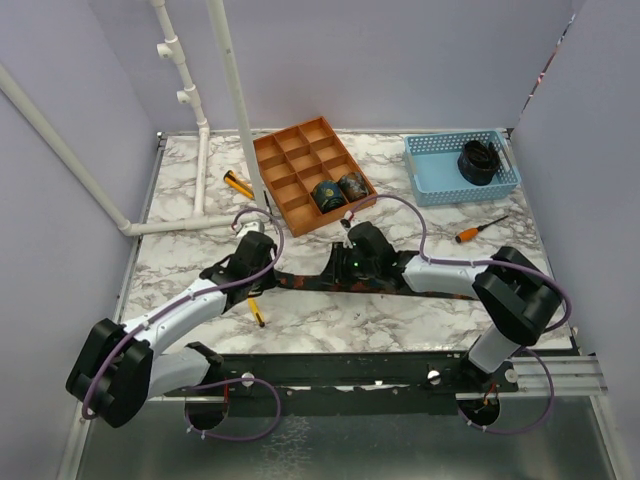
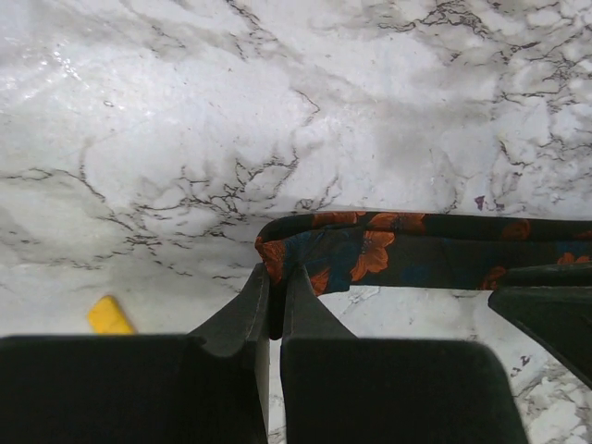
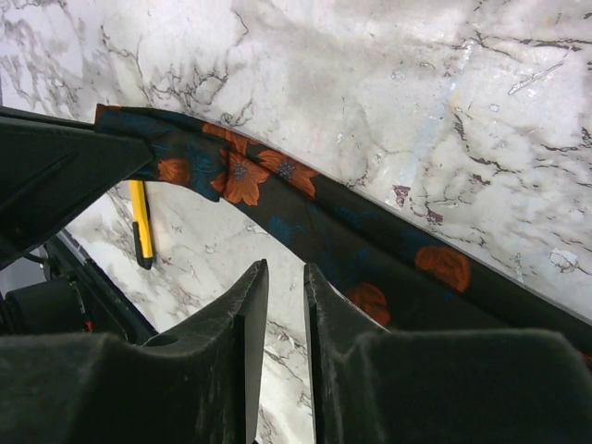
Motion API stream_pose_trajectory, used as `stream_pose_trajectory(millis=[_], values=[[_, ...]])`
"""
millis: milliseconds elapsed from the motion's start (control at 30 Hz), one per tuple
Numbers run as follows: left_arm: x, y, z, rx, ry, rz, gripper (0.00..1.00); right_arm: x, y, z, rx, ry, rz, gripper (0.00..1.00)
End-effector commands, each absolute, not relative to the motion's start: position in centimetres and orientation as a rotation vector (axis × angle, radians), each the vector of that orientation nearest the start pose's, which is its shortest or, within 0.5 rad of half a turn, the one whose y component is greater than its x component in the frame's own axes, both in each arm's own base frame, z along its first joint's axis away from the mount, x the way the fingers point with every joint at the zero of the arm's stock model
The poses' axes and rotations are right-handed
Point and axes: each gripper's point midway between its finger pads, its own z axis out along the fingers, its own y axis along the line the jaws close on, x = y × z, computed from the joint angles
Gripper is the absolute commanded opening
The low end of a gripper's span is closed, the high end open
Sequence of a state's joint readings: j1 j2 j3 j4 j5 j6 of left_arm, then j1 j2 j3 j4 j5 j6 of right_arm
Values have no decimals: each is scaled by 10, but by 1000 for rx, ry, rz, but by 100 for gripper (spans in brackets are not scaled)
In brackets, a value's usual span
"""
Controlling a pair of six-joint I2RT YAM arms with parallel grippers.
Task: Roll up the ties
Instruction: Roll the tie at the center of the board.
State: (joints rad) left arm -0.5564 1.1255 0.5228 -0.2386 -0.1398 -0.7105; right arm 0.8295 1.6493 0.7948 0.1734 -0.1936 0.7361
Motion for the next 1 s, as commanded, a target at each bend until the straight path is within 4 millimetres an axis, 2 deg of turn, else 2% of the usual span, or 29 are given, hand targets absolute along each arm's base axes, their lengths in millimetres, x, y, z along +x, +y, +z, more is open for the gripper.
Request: stream_pose_trajectory(millis=[0, 200, 300, 367, 467, 733, 967], values=[[245, -128, 60, -191, 2439, -159, 0, 237, 344, 62, -255, 2427, 969, 24], [246, -131, 70, -157, 2415, -76, 0, 245, 386, 76, -291, 2405, 1092, 16], [244, -135, 68, -146, 2414, -63, 0, 248, 408, 75, -287, 2420, 1147, 13], [243, -138, 67, -141, 2414, -56, 0, 250, 417, 67, -270, 2450, 1162, 12], [242, -140, 66, -141, 2411, -50, 0, 249, 424, 48, -238, 2513, 1177, 11], [241, -144, 68, -129, 2404, -56, 0, 235, 432, 11, -243, 2627, 1160, 9], [236, -163, 70, -104, 2414, -111, 0, 231, 445, 0, -256, 2651, 1195, 9]])
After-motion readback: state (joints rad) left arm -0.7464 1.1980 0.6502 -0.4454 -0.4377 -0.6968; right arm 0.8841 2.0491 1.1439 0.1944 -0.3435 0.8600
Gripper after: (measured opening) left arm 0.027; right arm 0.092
